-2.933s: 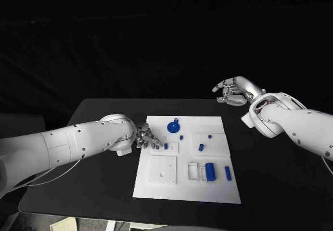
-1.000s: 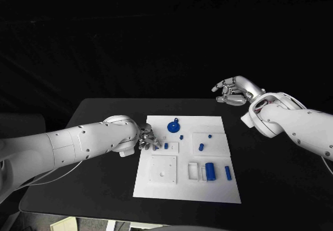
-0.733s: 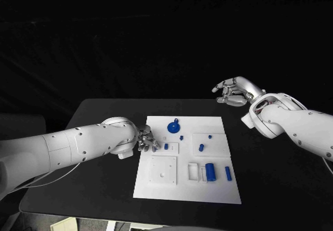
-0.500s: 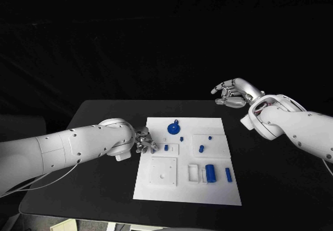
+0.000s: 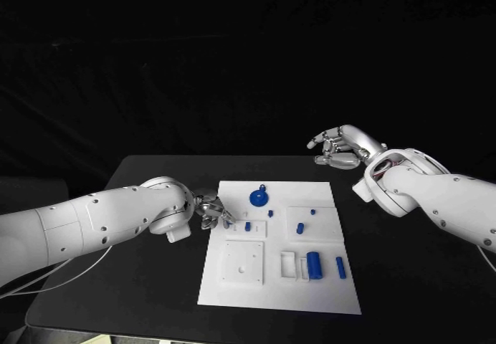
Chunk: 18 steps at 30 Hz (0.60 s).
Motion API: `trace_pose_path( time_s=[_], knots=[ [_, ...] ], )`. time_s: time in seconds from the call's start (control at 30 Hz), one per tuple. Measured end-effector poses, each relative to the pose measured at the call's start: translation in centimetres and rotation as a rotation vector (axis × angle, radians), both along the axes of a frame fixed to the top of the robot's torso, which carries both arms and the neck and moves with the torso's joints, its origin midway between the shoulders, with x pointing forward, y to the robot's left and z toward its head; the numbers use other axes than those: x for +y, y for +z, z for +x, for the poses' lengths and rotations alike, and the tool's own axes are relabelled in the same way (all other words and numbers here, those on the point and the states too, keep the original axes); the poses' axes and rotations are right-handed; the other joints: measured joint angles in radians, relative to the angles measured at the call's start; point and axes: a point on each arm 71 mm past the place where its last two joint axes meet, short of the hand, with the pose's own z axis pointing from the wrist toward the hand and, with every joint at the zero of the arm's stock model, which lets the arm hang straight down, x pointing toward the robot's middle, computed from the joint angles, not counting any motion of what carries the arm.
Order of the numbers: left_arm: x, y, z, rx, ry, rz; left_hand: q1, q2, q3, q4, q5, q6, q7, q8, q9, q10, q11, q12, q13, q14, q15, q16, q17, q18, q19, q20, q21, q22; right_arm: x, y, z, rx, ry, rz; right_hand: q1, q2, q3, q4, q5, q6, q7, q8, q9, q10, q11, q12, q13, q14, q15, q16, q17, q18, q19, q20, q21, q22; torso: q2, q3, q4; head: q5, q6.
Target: Assemble the parts on the task board
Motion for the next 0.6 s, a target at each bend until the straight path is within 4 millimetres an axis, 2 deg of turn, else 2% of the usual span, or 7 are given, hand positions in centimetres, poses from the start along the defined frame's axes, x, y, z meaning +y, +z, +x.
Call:
trace_pose_path(
  time_s=[0.1, 0.17, 0.3, 0.37, 0.47, 0.6],
  knots=[
    [0.1, 0.3, 0.1, -0.001, -0.013, -0.115, 0.000, 0.000, 0.002, -0.001, -0.027, 0.000, 0.000, -0.001, 0.001, 0.000, 0.000, 0.000, 0.000, 0.000, 0.000, -0.004, -0.002, 0.000, 0.000, 0.000, 0.000, 0.000, 1.2, -0.2, -0.6, 0.002, 0.040, -0.010, 0.000, 0.000, -0.003, -0.003, -0.018, 0.000, 0.000, 0.000, 0.000, 0.000, 0.000, 0.000, 0.000, 0.000, 0.000, 0.000, 0.000, 0.000, 0.000, 0.000, 0.000, 0.000, 0.000, -0.0003, 0.0000, -0.005, 0.007],
    [-0.1, 0.5, 0.0, 0.003, -0.026, -0.203, 0.000, 0.000, 0.002, -0.001, -0.028, -0.004, 0.004, -0.001, 0.002, 0.000, 0.000, -0.003, 0.000, 0.002, 0.002, -0.004, -0.002, 0.000, 0.000, 0.000, 0.000, 0.000, 2.0, -0.5, -1.2, 0.005, 0.069, -0.023, 0.000, 0.000, -0.012, -0.002, -0.045, 0.000, 0.000, 0.000, 0.000, -0.002, -0.002, 0.000, 0.000, 0.000, 0.000, 0.000, -0.001, 0.000, 0.000, 0.000, 0.000, 0.000, 0.000, -0.0009, 0.0004, -0.009, 0.012],
    [-0.8, 1.2, -0.3, 0.016, -0.055, -0.388, 0.001, 0.001, 0.006, 0.001, -0.033, -0.015, 0.007, -0.002, 0.008, -0.009, 0.009, -0.009, -0.001, -0.004, -0.004, -0.009, -0.002, 0.000, 0.000, 0.000, 0.000, 0.000, 3.5, -0.9, -2.2, 0.000, 0.131, -0.057, 0.005, -0.005, -0.027, -0.001, -0.121, 0.000, 0.000, 0.000, 0.002, -0.004, -0.004, 0.000, 0.000, -0.004, -0.002, 0.000, -0.001, 0.000, -0.004, -0.001, 0.000, 0.000, 0.000, -0.0024, 0.0005, -0.014, 0.018],
    [-1.0, 1.5, -0.5, 0.026, -0.063, -0.469, 0.003, 0.003, 0.006, 0.001, -0.036, -0.016, 0.009, -0.003, 0.009, -0.015, 0.015, -0.009, -0.001, -0.004, -0.004, -0.009, -0.003, 0.000, -0.002, -0.002, -0.004, 0.000, 4.4, -1.2, -2.8, -0.004, 0.165, -0.078, 0.005, -0.005, -0.042, -0.003, -0.187, 0.000, -0.001, 0.000, 0.003, -0.004, -0.004, 0.003, 0.000, -0.003, -0.004, 0.000, -0.001, 0.000, -0.004, -0.001, 0.003, 0.000, 0.000, -0.0028, 0.0010, -0.014, 0.020],
    [-1.2, 1.9, -0.7, 0.043, -0.066, -0.560, 0.021, -0.002, 0.006, 0.001, -0.036, -0.027, 0.012, -0.003, 0.009, -0.024, 0.013, -0.009, -0.001, -0.013, -0.002, -0.009, -0.003, 0.000, -0.011, 0.003, -0.004, 0.000, 5.8, -1.7, -3.8, -0.010, 0.216, -0.107, 0.017, -0.004, -0.057, -0.003, -0.241, 0.000, -0.001, 0.003, 0.003, -0.003, -0.004, 0.008, 0.002, 0.002, -0.010, 0.007, -0.001, 0.000, -0.002, -0.003, 0.008, 0.000, 0.000, -0.0034, 0.0016, -0.015, 0.024],
    [-1.4, 2.1, -0.9, 0.060, -0.072, -0.634, 0.028, -0.004, 0.006, 0.001, -0.037, -0.031, 0.009, -0.004, 0.011, -0.024, 0.013, -0.009, -0.001, -0.017, -0.002, -0.009, -0.003, 0.000, -0.011, 0.004, -0.004, 0.000, 7.3, -2.3, -4.7, -0.015, 0.266, -0.131, 0.017, -0.004, -0.067, -0.003, -0.267, 0.000, -0.001, 0.005, 0.003, 0.000, -0.008, 0.012, 0.006, 0.004, -0.012, 0.010, 0.002, 0.000, 0.005, -0.010, 0.011, 0.000, 0.000, -0.0038, 0.0017, -0.016, 0.030]
  ],
)
